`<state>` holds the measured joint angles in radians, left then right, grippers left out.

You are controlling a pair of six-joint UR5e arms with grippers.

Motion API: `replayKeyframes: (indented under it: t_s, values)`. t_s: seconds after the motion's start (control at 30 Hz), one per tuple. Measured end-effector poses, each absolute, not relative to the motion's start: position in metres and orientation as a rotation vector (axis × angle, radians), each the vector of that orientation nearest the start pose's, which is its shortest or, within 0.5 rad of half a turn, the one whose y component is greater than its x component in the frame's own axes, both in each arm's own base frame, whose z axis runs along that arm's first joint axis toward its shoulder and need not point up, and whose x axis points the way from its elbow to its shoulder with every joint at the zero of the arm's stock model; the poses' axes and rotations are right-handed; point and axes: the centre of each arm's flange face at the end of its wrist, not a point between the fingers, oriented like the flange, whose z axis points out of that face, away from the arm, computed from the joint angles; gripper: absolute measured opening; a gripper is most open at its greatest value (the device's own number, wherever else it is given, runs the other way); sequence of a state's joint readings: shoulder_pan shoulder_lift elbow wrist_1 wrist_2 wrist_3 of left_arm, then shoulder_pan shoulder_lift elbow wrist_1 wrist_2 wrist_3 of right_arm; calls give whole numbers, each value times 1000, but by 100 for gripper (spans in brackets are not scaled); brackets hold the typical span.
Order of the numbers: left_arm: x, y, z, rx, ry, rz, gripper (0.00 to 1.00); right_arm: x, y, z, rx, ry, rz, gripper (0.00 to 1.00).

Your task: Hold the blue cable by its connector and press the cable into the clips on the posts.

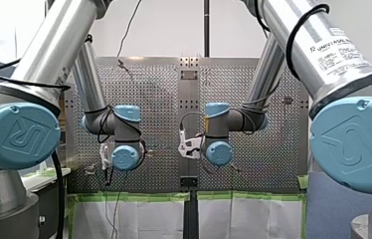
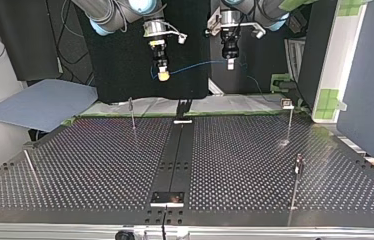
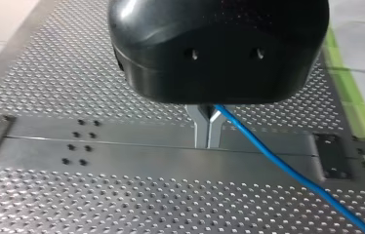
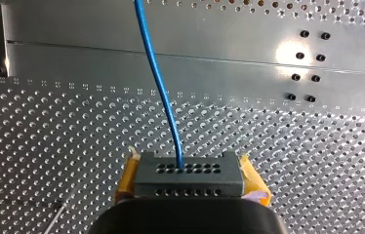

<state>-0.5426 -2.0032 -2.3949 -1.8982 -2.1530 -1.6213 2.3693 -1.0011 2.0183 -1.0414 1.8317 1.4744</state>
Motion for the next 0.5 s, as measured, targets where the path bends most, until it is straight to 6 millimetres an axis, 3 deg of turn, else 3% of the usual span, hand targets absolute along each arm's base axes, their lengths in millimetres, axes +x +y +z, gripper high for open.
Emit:
replayKeyframes:
  t_s: [0.23, 0.5]
  values:
    - [280, -260, 53, -40, 1634, 28, 0, 458, -296, 89, 1588, -810, 1546, 0]
    - [279, -259, 48, -34, 1646, 35, 0, 458, -296, 90, 1588, -810, 1546, 0]
